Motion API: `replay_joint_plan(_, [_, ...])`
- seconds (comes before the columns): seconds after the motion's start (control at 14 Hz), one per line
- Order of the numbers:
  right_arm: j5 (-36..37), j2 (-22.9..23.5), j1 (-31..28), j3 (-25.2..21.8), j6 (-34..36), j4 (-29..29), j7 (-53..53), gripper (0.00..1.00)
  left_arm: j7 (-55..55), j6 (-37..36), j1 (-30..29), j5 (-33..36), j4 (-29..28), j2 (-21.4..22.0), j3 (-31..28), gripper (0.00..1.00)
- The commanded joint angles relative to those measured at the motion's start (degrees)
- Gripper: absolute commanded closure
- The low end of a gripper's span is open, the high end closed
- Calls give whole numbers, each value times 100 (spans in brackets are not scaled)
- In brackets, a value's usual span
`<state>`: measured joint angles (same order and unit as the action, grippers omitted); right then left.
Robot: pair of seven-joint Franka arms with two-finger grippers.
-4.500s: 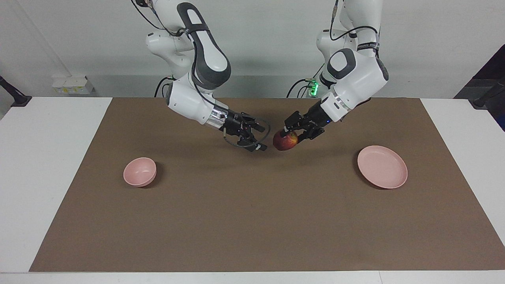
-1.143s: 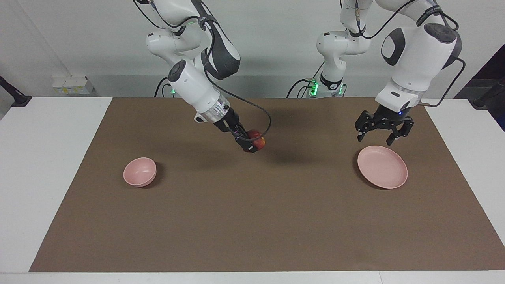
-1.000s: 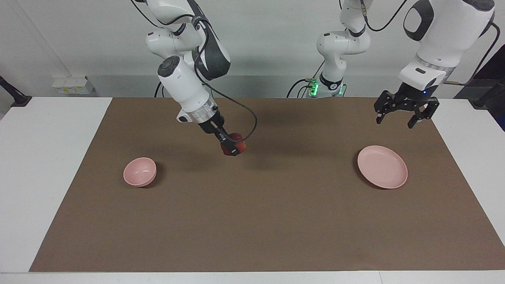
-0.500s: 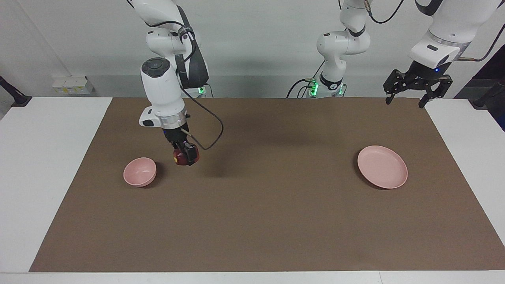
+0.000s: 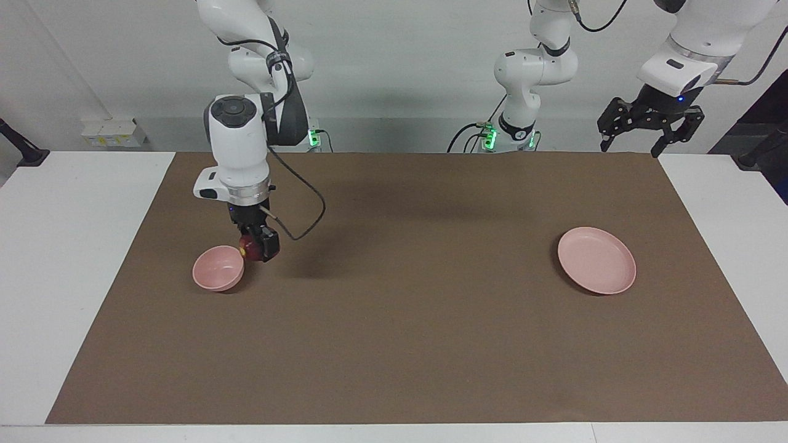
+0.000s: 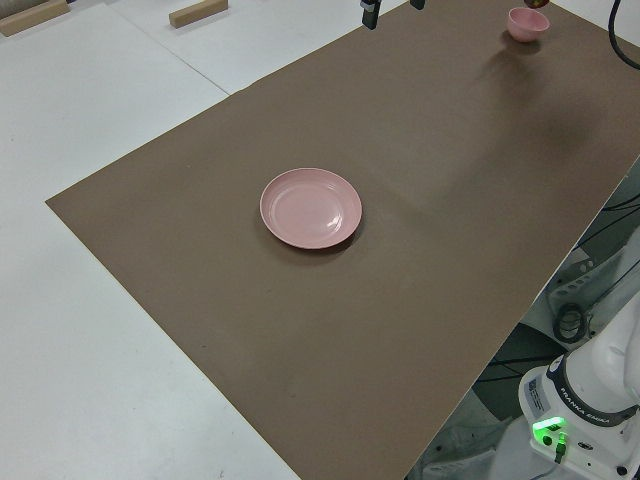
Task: Move apple from plate to bowl
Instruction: 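Carry the apple with the right gripper and lower it into the bowl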
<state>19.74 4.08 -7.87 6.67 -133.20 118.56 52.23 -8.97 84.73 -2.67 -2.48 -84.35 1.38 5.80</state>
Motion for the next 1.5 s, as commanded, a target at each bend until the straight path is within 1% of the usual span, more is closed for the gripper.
replay_joint_plan(0.0, [135,-294,-345,71,-756,789,-187,100,-70,-27,-76,-60,-64,81,44,0])
replay_joint_plan(0.07, [144,-250,-477,80,-1108,1000,-213,100,-61,-18,-67,-43,-55,73,44,0])
replay_joint_plan(0.21, [135,-145,-522,80,-1208,1116,-161,100,-61,34,-58,-34,-55,73,44,0])
replay_joint_plan(0.36, [135,-65,-531,89,-1226,1117,-143,100,-70,17,-58,-34,-55,73,53,0])
replay_joint_plan(0.5, [117,180,-618,80,-1558,1108,-143,100,-61,8,-58,-34,-55,73,44,0])
replay_joint_plan(0.57, [117,259,-619,89,-1604,1082,-160,100,-61,17,-50,-34,-55,73,53,0])
replay_joint_plan(0.71, [117,374,-584,89,-1604,881,-230,100,-61,17,-50,-34,-55,73,53,0])
replay_joint_plan(0.79, [117,462,-618,89,-1560,705,-248,75,-61,17,-50,-34,-55,73,53,0])
replay_joint_plan(0.86, [65,489,-610,97,-1543,669,-274,20,-61,34,-50,-34,-55,73,53,0])
replay_joint_plan(0.93, [-31,489,-610,98,-1534,660,-283,0,-61,43,-50,-34,-55,73,53,0])
replay_joint_plan(1.21, [-67,533,-557,106,-1420,467,-389,0,-61,35,-50,-34,-55,73,53,0])
replay_joint_plan(1.36, [-137,506,-540,150,-965,231,-415,0,-61,35,-41,-42,-55,73,53,0])
replay_joint_plan(1.43, [-259,506,-540,272,-606,11,-494,0,-61,26,-32,-42,-55,73,53,0])
